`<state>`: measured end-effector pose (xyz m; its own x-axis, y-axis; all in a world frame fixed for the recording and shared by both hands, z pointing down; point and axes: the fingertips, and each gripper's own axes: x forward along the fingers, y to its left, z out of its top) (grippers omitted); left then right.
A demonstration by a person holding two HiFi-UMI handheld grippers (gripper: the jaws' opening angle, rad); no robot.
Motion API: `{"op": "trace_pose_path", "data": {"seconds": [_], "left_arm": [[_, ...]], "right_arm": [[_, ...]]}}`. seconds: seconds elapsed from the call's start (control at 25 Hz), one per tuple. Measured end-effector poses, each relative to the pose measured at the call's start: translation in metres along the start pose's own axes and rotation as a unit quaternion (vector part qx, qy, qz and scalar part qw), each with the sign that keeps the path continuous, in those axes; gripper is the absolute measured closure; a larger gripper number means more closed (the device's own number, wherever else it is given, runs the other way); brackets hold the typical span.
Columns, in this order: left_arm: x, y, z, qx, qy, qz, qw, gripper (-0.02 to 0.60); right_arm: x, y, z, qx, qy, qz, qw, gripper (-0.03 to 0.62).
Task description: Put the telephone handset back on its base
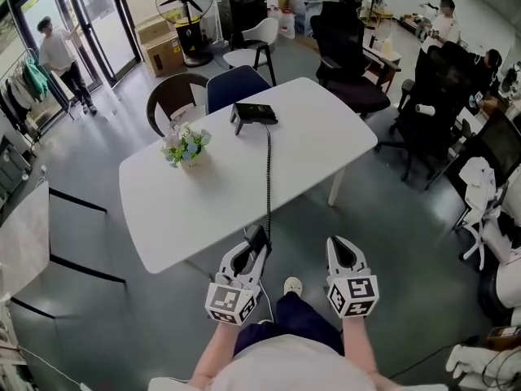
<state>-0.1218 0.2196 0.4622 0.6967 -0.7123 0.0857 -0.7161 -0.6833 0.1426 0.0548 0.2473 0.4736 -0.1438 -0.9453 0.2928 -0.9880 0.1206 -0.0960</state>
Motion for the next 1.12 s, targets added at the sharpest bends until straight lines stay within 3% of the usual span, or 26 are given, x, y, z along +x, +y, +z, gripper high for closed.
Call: {"op": "trace_pose_path", "data": {"seconds": [0.48,0.84,1.12], "left_arm": [[0.085,0.021,0.003,-0.008,-0.003,0.026,0.9996,0.499],[0.107,0.022,-0.001,-0.016,-0.003,0.064,0.9978,0.499],[0.111,0.015,-0.005,-0.018,0.014,0.062,0.9978,0.499]], "right_arm": [[0.079,-0.056,0.015,0.003,0.005,0.031,0.999,0.554],[0.109,-0.078,0.019,0.001,0.011,0.065,0.998,0.554],[0.111,-0.083,0.019,0.014,0.018,0.071,0.997,0.554]]}}
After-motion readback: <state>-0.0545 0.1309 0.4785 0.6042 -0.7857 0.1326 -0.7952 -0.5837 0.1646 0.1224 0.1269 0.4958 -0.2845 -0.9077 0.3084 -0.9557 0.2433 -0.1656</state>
